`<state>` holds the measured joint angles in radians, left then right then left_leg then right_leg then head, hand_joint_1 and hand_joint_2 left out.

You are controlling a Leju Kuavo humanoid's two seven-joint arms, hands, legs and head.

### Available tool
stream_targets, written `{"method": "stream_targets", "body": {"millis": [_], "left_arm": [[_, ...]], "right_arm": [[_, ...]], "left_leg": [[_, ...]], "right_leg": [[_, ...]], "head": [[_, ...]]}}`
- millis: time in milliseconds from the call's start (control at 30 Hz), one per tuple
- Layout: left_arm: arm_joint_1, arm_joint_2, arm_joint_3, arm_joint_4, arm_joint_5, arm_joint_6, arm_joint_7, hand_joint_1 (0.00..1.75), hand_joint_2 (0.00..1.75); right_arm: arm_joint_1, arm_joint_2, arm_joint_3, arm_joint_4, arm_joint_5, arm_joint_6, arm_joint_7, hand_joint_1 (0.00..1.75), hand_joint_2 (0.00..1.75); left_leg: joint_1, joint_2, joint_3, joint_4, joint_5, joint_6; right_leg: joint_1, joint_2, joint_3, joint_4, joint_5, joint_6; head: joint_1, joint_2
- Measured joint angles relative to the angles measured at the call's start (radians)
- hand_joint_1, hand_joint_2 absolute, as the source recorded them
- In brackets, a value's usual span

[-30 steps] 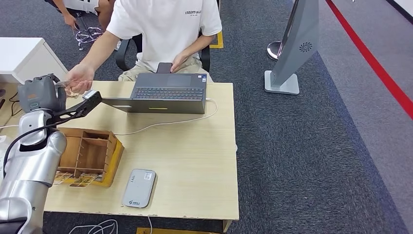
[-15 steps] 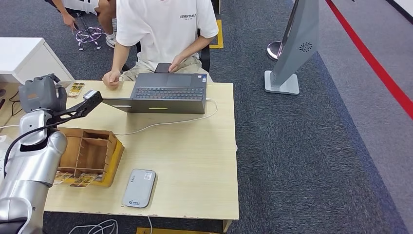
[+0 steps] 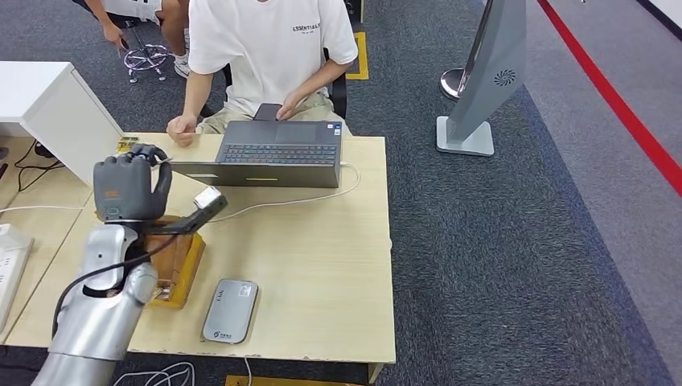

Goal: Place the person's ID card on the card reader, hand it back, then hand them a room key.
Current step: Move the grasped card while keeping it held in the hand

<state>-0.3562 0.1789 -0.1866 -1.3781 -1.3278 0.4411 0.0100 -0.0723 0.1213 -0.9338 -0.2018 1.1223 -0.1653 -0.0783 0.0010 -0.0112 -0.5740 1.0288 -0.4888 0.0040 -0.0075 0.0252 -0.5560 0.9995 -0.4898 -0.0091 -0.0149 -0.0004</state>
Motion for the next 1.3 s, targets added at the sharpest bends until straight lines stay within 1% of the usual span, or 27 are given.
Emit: {"method": "stream_targets", "body": {"millis": [133, 233, 367, 633, 700, 833, 900, 1067, 1233, 1300], "left_arm": [[0.142, -0.018, -0.145, -0.192, -0.049, 0.012, 0.015, 1.75, 1.75], [0.195, -0.018, -0.205, -0.271, -0.050, 0.020, 0.030, 1.75, 1.75], [0.221, -0.015, -0.237, -0.320, -0.038, 0.026, 0.031, 1.75, 1.75], [0.277, 0.003, -0.269, -0.381, -0.022, 0.030, 0.016, 1.75, 1.75], [0.296, 0.008, -0.271, -0.388, -0.008, 0.001, 0.020, 1.75, 1.75], [0.339, 0.019, -0.271, -0.381, 0.009, -0.128, 0.067, 1.75, 1.75], [0.355, 0.023, -0.268, -0.361, 0.014, -0.174, 0.086, 1.75, 1.75], [0.378, 0.020, -0.247, -0.283, 0.025, -0.221, 0.100, 1.75, 1.75], [0.382, 0.015, -0.237, -0.203, 0.019, -0.309, 0.111, 1.75, 1.75], [0.382, 0.016, -0.236, -0.175, 0.017, -0.331, 0.112, 1.75, 1.75]], "right_arm": [[0.004, 0.000, -0.012, 0.000, -0.005, -0.007, -0.008, 0.00, 1.75], [0.006, 0.000, -0.016, 0.000, -0.006, -0.008, -0.009, 0.00, 1.75], [0.006, 0.000, -0.019, 0.000, -0.009, -0.010, -0.008, 0.00, 1.75], [0.008, 0.000, -0.031, 0.000, -0.013, -0.013, -0.007, 0.00, 1.75], [0.008, 0.000, -0.035, 0.000, -0.016, -0.013, -0.007, 0.00, 1.75], [0.009, 0.000, -0.043, 0.000, -0.022, -0.013, -0.002, 0.00, 1.75], [0.009, 0.000, -0.045, 0.000, -0.022, -0.012, 0.000, 0.00, 1.75], [0.010, 0.000, -0.052, 0.000, -0.012, -0.011, 0.003, 0.00, 1.75], [0.009, 0.000, -0.053, 0.000, -0.001, -0.003, 0.003, 0.00, 1.75], [0.010, 0.000, -0.053, 0.000, 0.004, -0.002, 0.002, 0.00, 1.75]], "left_leg": [[0.000, 0.000, 0.000, 0.000, -0.001, 0.001], [0.000, 0.000, 0.000, 0.000, -0.001, 0.001], [0.001, 0.000, 0.000, 0.000, 0.000, 0.001], [0.001, 0.000, 0.000, 0.000, 0.000, 0.000], [0.001, 0.000, 0.000, 0.000, 0.000, 0.000], [0.001, 0.000, 0.000, 0.000, 0.000, 0.000], [0.001, -0.001, 0.000, 0.000, 0.000, 0.000], [0.001, 0.000, 0.000, 0.000, 0.000, 0.000], [0.001, -0.001, 0.000, 0.000, 0.000, 0.000], [0.001, -0.001, 0.000, 0.000, 0.000, 0.000]], "right_leg": [[-0.001, 0.000, 0.000, -0.001, 0.000, 0.001], [-0.001, -0.001, 0.000, -0.001, 0.000, 0.001], [0.000, -0.002, 0.000, -0.001, 0.000, 0.000], [0.001, -0.002, 0.001, 0.000, 0.000, 0.000], [0.001, -0.002, 0.001, 0.000, 0.000, 0.000], [0.001, -0.002, 0.001, 0.000, 0.000, 0.000], [0.001, -0.002, 0.001, 0.000, 0.000, 0.001], [0.001, -0.002, 0.001, 0.000, 0.000, 0.000], [0.001, -0.002, 0.001, 0.000, 0.000, 0.000], [0.001, -0.002, 0.001, 0.000, 0.000, 0.000]], "head": [[0.000, 0.000], [0.001, 0.000], [0.000, 0.000], [0.000, 0.000], [0.000, 0.000], [0.000, 0.000], [0.000, 0.000], [0.000, 0.000], [0.000, 0.000], [0.000, 0.000]]}}
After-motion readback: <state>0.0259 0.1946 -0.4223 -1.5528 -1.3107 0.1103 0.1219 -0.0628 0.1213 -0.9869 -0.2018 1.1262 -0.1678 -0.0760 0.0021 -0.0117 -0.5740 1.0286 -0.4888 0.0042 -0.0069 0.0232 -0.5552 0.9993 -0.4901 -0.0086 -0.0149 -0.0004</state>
